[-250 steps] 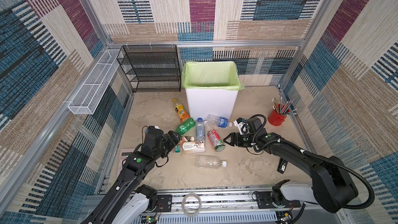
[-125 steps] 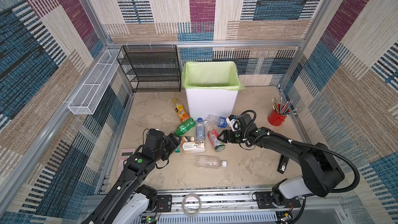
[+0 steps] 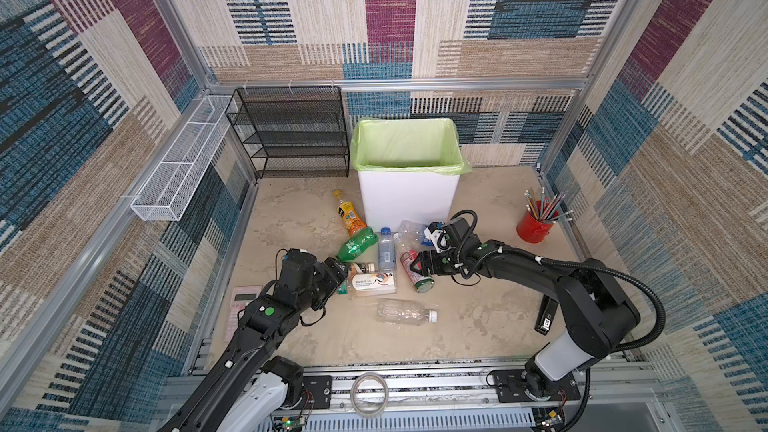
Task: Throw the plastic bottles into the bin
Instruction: 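Lower the right gripper onto the red Qoo bottle and close, then lift the Qoo bottle with the right gripper toward the bin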
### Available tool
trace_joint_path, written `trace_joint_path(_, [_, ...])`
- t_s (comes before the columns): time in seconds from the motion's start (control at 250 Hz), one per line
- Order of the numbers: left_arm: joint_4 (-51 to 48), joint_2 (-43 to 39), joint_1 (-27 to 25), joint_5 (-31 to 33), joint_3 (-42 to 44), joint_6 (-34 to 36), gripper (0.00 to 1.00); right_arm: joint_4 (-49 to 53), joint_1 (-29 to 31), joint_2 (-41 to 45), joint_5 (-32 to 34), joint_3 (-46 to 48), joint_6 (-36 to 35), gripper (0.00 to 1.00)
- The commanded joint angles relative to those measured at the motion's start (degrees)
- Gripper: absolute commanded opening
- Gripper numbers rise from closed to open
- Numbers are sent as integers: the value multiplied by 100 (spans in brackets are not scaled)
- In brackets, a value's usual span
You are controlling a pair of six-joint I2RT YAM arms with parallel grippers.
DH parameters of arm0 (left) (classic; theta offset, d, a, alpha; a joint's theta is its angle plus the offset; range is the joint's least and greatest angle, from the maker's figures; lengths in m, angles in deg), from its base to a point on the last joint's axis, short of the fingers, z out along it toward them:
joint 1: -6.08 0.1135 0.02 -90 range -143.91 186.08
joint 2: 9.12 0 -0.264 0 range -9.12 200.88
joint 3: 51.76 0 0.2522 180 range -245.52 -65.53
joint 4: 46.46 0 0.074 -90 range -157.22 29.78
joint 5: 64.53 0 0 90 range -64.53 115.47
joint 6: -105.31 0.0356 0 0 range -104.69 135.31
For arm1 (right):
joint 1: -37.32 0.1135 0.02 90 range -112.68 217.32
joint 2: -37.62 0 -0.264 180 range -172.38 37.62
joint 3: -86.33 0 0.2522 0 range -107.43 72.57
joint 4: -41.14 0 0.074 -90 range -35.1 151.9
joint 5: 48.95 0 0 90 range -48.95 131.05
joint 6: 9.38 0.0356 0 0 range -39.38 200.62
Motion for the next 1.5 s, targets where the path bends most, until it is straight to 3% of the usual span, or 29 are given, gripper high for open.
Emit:
trace_joint_path(0.0, [-86, -11, 9, 1, 24, -201, 81, -33, 31, -109, 59, -74, -131, 80])
trace_joint_path(0.424, [-31, 55, 2, 18, 14, -205, 81, -42, 148, -459, 104, -83, -148, 77])
trace_joint_path(0.696, [-75, 37, -17, 35, 24, -192, 81, -3, 156, -380, 182, -27, -150, 67])
trace_joint_path(1.172, [44, 172, 7, 18, -11, -165, 81, 423, 155, 709, 264, 537, -122, 60])
trace_joint_path(1.496, [113, 367, 3, -44, -117, -110, 81, 781, 117, 2145, 342, 1307, 33, 59])
